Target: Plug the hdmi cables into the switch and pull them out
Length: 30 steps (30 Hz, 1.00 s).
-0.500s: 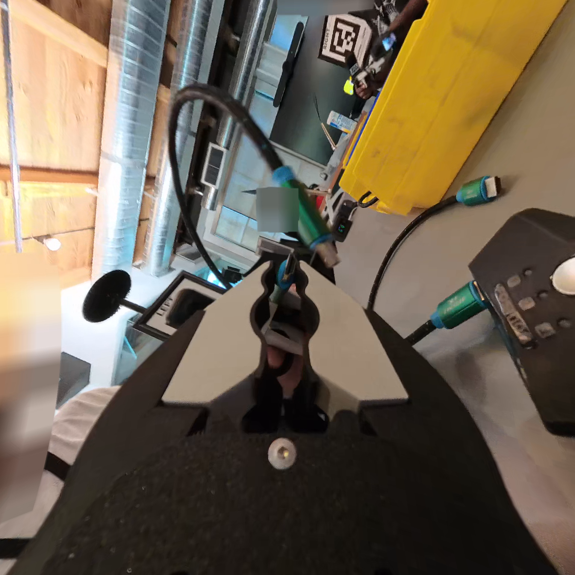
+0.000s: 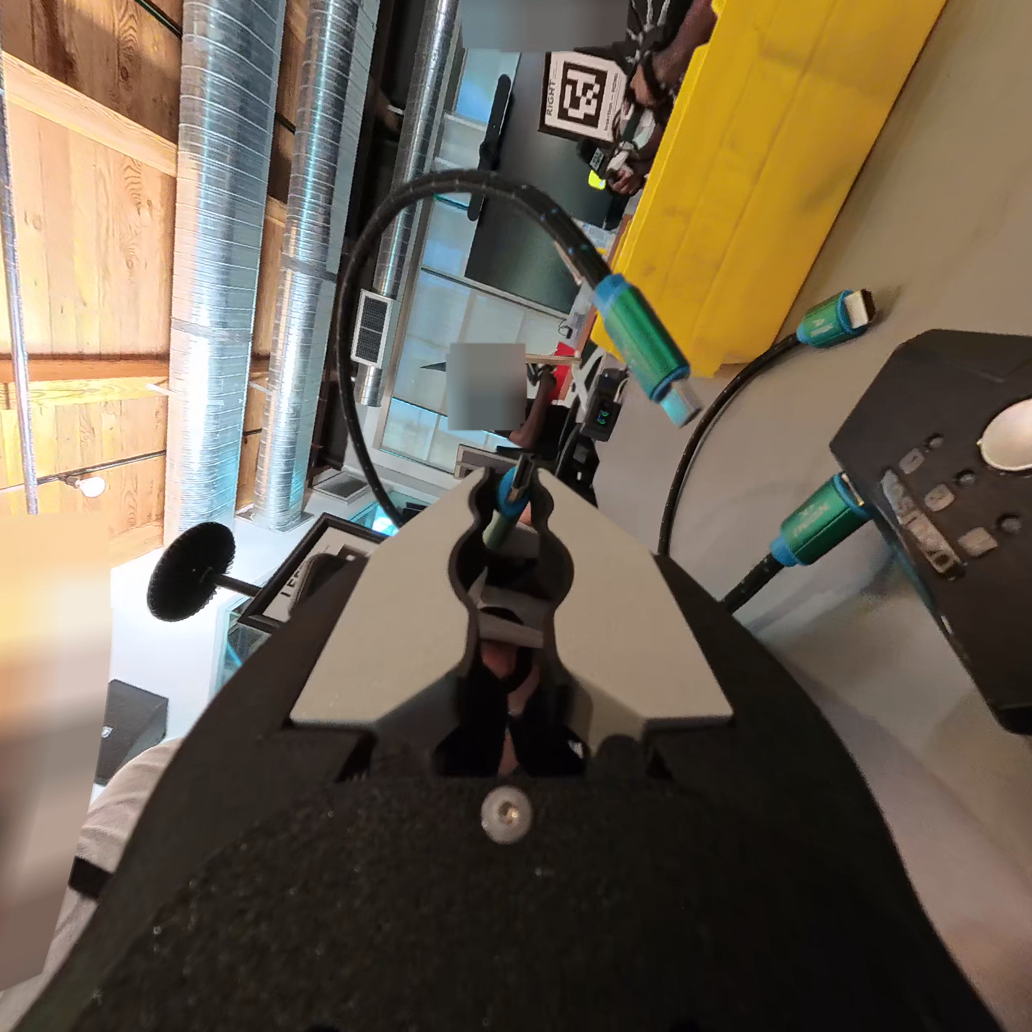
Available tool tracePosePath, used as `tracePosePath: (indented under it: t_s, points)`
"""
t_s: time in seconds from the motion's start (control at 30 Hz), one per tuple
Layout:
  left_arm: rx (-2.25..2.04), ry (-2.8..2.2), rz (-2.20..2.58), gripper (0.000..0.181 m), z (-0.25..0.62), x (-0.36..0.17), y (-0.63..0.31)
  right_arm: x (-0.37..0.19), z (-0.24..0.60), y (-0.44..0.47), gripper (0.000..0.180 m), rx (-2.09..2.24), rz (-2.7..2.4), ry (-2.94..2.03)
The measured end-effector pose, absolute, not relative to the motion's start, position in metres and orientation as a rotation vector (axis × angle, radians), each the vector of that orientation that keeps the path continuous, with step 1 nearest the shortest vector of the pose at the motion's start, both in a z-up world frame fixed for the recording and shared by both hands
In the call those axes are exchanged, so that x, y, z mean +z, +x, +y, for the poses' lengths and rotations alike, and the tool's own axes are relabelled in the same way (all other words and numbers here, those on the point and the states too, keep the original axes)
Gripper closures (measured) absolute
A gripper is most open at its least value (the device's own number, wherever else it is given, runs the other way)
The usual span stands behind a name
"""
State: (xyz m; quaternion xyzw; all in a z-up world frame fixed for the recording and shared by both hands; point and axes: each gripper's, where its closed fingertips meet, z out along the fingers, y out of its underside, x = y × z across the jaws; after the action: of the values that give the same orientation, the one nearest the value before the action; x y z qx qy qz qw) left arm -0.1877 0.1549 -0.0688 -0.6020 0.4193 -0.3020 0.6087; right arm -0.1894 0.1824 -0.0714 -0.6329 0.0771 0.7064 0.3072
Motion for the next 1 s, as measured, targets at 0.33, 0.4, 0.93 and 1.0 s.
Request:
tracePosePath:
  t_s: [0.33, 0.4, 0.93, 1.0]
  points:
    - [-0.732, -1.427, 0.902, 0.164, 0.161, -0.068, -0.191, -0.074, 0.182, -0.192, 0.168, 1.791, 0.175, -1.707]
    - [-0.737, -1.416, 0.911, 0.166, 0.16, -0.067, -0.191, -0.075, 0.181, -0.195, 0.167, 1.802, 0.179, -1.711]
    - [-0.701, -1.427, 0.93, 0.167, 0.158, -0.069, -0.19, -0.073, 0.181, -0.193, 0.168, 1.746, 0.144, -1.717]
    - [-0.689, -1.43, 0.94, 0.169, 0.157, -0.07, -0.19, -0.075, 0.181, -0.195, 0.167, 1.75, 0.161, -1.717]
